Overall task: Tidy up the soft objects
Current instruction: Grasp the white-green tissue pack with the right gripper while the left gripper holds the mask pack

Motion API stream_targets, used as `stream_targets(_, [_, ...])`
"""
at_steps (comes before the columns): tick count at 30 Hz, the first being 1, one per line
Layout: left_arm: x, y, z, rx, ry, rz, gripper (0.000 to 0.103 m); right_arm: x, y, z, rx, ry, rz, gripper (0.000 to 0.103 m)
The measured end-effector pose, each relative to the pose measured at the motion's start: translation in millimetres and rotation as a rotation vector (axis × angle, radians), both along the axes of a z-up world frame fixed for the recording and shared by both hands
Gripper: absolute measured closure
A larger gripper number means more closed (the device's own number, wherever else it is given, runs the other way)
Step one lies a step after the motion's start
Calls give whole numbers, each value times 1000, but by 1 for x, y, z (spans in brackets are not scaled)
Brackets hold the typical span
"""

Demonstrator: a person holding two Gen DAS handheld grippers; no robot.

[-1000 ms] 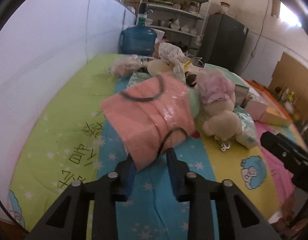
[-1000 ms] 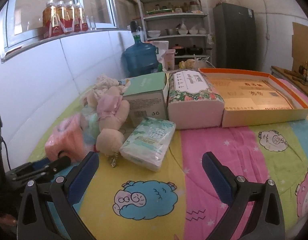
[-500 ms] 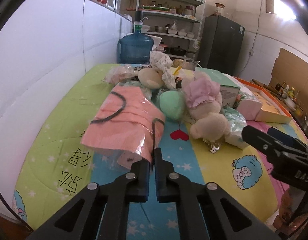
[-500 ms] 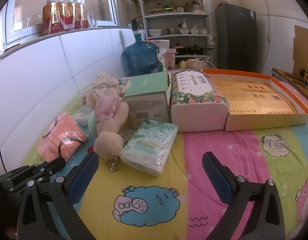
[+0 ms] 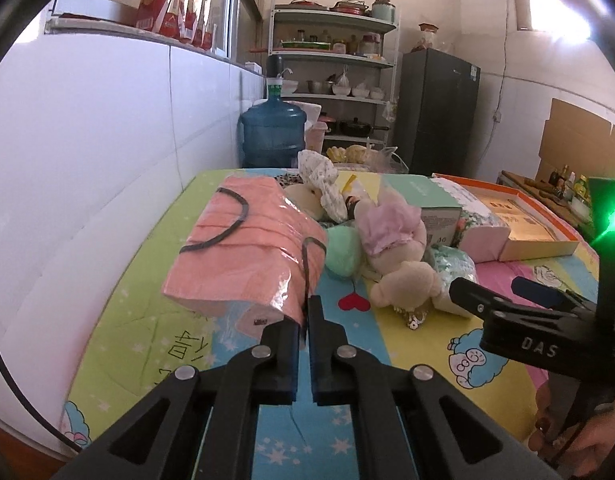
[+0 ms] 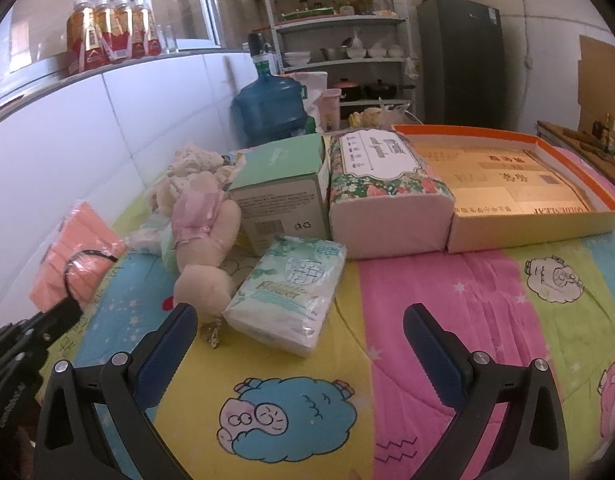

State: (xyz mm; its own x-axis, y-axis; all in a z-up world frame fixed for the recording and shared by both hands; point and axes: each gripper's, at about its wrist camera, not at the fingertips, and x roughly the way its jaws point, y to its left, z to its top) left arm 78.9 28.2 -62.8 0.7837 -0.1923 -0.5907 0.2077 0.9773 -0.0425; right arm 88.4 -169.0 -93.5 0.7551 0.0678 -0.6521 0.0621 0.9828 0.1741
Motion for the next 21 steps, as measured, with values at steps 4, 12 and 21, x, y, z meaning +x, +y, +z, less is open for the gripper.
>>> stream_targets(4, [2,-1,2,6,-2,4,99,10,-5,-3,7,17,-27,0])
stream_targets(12, [5,-7,3,24,-9,-11,99,40,-8,-12,44,144,-77,4])
stream_targets(21, [11,-8,1,46,7,-18,99,36,10,-10,-8,117,35,54])
